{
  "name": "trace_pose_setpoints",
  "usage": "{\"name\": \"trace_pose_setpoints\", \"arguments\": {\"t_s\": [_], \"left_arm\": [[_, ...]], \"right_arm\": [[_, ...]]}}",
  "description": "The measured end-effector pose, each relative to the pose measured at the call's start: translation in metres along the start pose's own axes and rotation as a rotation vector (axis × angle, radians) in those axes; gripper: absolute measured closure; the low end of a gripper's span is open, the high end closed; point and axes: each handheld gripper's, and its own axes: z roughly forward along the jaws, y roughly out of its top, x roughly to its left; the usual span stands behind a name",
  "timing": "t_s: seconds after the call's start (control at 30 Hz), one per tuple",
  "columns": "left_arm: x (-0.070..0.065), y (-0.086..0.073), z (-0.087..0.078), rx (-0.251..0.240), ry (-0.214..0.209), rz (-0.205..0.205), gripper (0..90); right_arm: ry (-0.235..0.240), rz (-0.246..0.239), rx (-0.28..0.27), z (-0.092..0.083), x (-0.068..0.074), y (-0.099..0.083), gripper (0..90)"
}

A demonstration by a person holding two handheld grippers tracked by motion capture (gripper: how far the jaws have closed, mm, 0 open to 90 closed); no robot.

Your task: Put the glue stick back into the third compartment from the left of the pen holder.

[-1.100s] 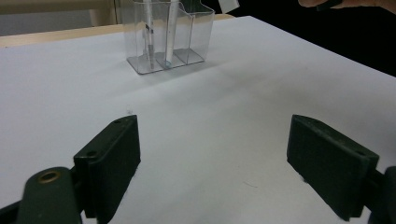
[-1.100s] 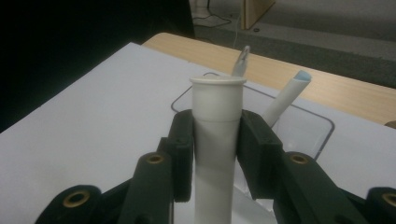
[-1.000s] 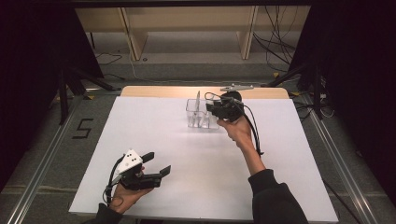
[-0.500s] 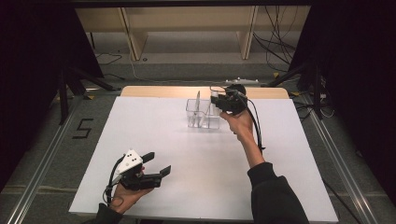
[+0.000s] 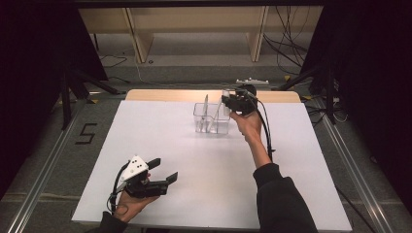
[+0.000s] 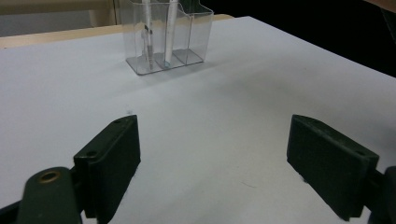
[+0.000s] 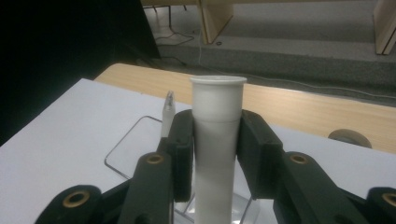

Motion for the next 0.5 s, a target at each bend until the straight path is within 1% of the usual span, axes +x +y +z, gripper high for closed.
{"name": "trace_pose_setpoints", "arguments": {"t_s": [0.1,0.3,0.5], "left_arm": [[0.000,0.000,0.000,-0.001,0.000,0.000,16.9],[0.000,0.000,0.000,0.003,-0.004,0.001,16.9],[-0.001,0.000,0.000,0.004,-0.005,0.002,16.9]], "right_arm": [[-0.011,0.005,0.009,0.004,-0.002,-0.002,68.1],[-0.016,0.016,0.011,0.009,-0.004,-0.003,68.1],[-0.030,0.016,0.010,0.012,-0.004,-0.004,68.1]]}}
